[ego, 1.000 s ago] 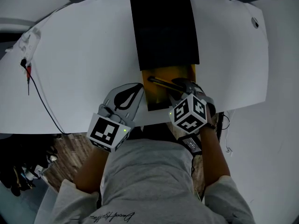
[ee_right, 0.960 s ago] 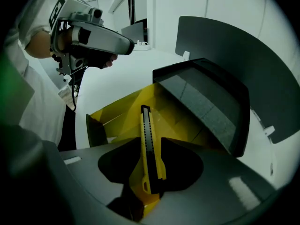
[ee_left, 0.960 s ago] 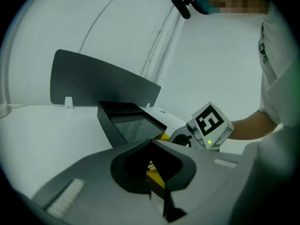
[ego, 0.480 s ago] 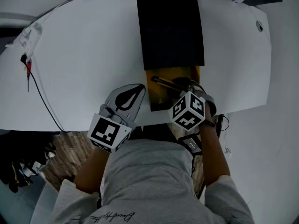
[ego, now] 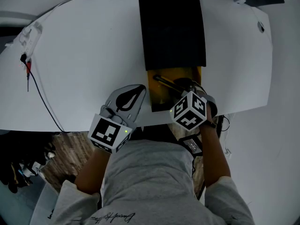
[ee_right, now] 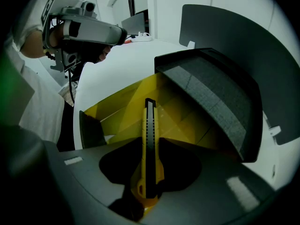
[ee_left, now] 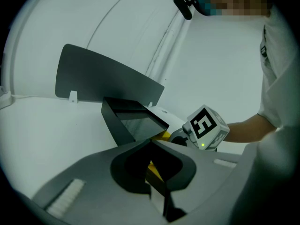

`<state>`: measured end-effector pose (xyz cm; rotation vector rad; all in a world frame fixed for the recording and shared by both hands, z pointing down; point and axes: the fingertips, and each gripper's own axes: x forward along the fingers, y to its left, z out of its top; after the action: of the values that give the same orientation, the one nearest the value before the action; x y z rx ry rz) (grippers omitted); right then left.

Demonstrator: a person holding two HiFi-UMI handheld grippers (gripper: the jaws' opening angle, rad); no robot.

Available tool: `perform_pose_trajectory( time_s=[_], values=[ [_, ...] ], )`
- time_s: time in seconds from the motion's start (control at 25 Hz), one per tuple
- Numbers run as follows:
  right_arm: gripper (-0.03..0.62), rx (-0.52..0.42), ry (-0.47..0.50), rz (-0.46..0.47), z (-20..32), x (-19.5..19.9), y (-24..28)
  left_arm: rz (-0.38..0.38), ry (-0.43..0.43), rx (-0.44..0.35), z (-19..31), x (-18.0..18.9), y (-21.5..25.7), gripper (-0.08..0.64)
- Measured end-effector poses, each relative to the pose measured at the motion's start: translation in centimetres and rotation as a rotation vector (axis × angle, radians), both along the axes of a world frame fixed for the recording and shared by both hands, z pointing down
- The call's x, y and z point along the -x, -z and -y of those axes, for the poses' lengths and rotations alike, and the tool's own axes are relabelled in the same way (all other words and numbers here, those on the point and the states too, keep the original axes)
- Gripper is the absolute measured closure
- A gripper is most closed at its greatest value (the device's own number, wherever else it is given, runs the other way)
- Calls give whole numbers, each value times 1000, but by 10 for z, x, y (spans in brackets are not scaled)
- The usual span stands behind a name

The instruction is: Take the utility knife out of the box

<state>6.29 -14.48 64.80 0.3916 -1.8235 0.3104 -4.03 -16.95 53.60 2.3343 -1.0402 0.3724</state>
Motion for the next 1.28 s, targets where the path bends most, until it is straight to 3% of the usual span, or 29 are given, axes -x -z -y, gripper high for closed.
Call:
perform_pose_trajectory(
  time_s=[0.64,1.28],
  values=[
    [460,-34,-18,4,0,-6,16,11,0,-16,-4,2,7,558],
    [460,-160,-108,65,-5,-11,66,11,-5,-75,-14,0,41,558]
  ],
)
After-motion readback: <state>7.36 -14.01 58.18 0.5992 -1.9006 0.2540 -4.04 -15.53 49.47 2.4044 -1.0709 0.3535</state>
